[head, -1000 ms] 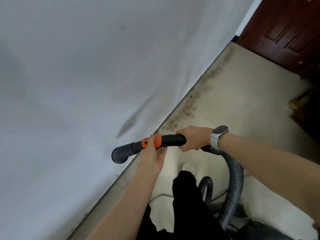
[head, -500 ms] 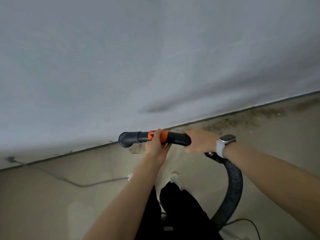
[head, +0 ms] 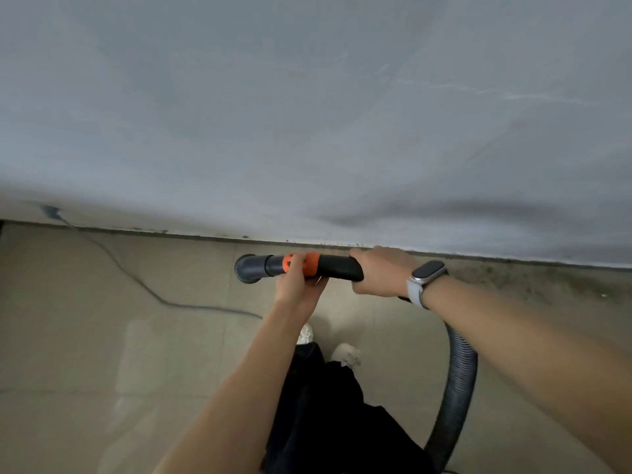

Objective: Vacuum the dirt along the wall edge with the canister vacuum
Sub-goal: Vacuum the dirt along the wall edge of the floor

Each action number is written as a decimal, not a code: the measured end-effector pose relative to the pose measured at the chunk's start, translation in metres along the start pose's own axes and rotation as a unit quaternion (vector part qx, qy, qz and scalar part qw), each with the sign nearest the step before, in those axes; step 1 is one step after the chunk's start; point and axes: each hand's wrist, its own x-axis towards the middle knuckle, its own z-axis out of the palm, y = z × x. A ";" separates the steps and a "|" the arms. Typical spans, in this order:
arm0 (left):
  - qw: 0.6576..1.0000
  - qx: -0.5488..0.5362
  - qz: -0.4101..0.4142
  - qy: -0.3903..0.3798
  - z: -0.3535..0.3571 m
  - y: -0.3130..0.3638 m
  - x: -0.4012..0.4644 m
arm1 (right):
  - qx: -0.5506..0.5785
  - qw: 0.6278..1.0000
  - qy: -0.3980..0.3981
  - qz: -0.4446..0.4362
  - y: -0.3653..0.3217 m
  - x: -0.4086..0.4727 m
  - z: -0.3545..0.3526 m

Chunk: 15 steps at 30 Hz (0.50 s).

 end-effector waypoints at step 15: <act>0.985 -0.157 0.050 0.058 -0.018 -0.043 0.076 | -0.183 0.972 -0.004 -0.148 0.037 0.083 0.033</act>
